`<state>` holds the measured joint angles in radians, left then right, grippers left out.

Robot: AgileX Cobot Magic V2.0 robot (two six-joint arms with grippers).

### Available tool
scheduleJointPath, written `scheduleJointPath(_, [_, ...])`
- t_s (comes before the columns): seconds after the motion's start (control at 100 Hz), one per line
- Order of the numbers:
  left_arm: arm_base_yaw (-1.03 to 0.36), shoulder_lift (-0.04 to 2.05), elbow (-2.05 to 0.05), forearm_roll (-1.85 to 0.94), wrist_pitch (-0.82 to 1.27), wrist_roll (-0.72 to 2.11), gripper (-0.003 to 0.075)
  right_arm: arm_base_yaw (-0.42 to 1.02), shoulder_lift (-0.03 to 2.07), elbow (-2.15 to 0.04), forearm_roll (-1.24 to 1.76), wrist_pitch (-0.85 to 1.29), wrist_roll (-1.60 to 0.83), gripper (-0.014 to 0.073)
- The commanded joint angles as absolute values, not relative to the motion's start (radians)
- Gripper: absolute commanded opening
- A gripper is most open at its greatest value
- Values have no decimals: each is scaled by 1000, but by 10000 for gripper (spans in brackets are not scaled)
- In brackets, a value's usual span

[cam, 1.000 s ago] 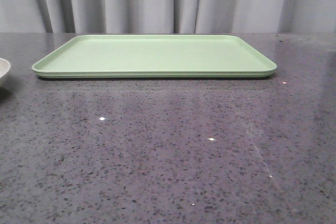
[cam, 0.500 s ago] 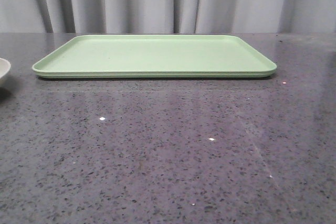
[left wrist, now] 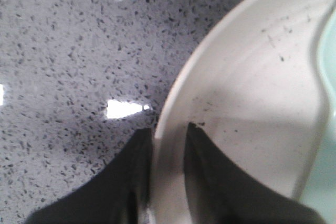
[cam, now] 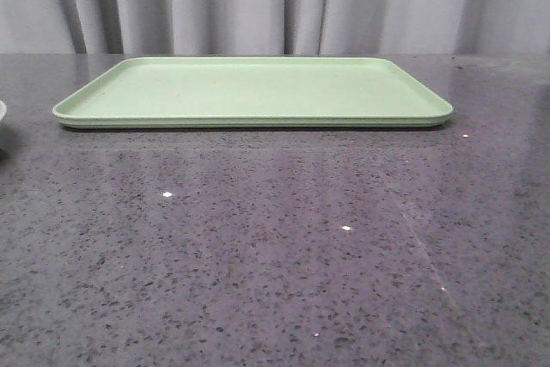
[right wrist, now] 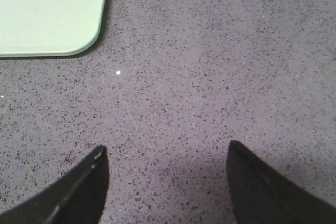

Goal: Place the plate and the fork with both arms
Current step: 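Close the left gripper on the white plate's rim, then lift the plate with the left gripper and carry it over the tray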

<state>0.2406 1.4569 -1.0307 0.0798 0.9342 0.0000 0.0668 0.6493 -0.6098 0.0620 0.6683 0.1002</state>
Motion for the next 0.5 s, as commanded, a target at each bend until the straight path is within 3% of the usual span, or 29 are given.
scheduleJointPath(0.0, [242,1434,-1057,86,920,0,44,61,652,-647,53,606,97,489])
scheduleJointPath(0.09, [242,1434,-1057,70,920,6,-22,61,652,-647,53,606,97,489])
scheduleJointPath(0.49, [265,1434,-1057,-172,976,178,-20,61,652,-647,53,611,97,489])
